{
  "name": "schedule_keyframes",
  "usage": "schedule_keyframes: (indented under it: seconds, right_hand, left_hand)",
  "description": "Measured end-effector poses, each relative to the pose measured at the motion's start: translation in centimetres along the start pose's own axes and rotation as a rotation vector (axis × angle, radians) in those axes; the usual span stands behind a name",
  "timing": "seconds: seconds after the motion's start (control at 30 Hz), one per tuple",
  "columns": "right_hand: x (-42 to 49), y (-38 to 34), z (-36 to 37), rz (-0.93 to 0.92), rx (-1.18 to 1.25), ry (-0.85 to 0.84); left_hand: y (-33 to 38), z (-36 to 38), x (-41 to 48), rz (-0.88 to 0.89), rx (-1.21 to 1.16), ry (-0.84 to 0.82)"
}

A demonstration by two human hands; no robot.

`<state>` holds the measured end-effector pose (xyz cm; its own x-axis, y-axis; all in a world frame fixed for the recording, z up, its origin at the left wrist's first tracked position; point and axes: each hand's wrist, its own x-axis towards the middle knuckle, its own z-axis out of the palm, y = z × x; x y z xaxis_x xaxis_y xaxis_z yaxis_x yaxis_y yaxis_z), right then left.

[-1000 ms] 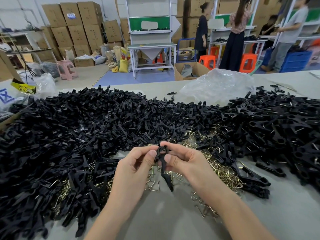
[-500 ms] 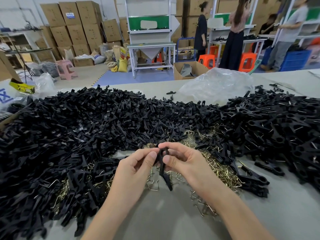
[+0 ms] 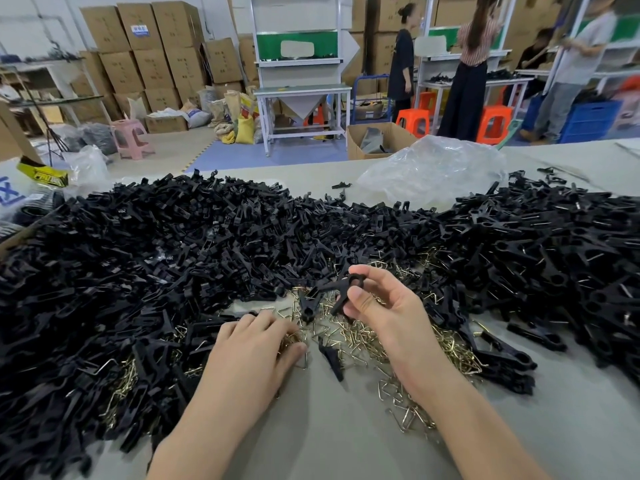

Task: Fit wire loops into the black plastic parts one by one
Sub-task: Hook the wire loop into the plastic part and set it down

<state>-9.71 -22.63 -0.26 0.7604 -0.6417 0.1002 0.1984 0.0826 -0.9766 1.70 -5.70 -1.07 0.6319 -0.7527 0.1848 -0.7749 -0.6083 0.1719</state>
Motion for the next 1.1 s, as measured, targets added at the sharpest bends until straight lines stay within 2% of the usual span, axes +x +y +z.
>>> schedule_keyframes:
  seconds: [0.2, 0.5, 0.7, 0.9, 1.0, 1.1]
  right_hand:
    - [0.0, -0.1, 0.1, 0.007, 0.051, -0.028]
    - [-0.2, 0.0, 0.7, 0.115, 0.278, -0.267]
    - [-0.8, 0.1, 1.4, 0.153, 0.304, -0.343]
    - [-0.9, -0.1, 1.5, 0.166, 0.363, -0.313]
    - [-0.6, -0.4, 1.4, 0.162, 0.426, -0.253]
    - [-0.4, -0.7, 1.0, 0.135, 0.467, -0.174]
  left_hand:
    - [0.9, 0.0, 0.0, 0.021, -0.264, 0.176]
    - [1.4, 0.0, -0.1, -0.027, -0.435, 0.425]
    - [2.3, -0.5, -0.2, -0.013, -0.716, 0.378]
    - [3.0, -0.2, -0.2, -0.152, -0.890, 0.365]
    - [3.1, -0.6, -0.1, -0.242, -1.084, 0.367]
    - [3.2, -1.2, 0.2, -0.342, -1.388, 0.296]
